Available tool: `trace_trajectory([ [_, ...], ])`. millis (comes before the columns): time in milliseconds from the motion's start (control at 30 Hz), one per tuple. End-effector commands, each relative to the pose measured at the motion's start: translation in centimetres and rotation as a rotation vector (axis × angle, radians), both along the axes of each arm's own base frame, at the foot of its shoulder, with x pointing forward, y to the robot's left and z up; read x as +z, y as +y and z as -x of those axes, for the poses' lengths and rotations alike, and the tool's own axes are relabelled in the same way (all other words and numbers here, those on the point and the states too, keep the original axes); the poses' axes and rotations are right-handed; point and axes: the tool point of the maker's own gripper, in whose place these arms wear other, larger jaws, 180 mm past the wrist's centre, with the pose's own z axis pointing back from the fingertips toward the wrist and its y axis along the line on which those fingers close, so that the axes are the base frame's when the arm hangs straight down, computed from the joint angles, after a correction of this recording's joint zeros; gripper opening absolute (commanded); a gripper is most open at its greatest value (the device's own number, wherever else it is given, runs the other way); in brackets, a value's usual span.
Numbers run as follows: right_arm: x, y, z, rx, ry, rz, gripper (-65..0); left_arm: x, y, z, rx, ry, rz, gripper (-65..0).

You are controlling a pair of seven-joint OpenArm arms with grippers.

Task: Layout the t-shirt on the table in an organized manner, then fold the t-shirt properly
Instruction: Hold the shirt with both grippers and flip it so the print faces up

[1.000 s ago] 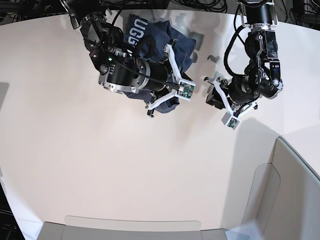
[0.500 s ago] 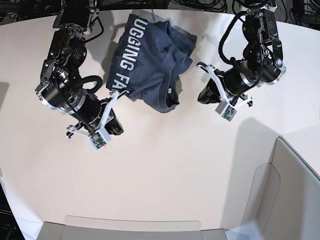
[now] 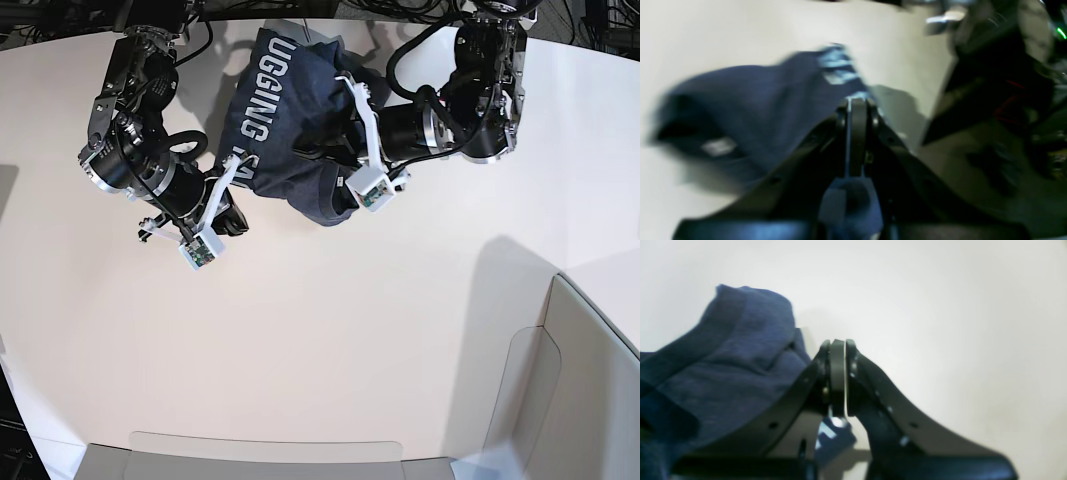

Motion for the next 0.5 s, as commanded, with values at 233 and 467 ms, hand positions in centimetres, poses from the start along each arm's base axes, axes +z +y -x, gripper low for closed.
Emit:
trace_trajectory([
  [233, -1.4, 4.4, 1.0, 0.136, 0.046, -0.034, -65.0, -3.3, 3.2, 2.9, -0.031, 0.086, -0.127, -65.0],
  [467, -6.8, 5.1, 1.6, 0.146, 0.217, -0.071, -65.0, -7.8, 7.1, 4.5, 0.109, 0.229, -0.337, -65.0],
])
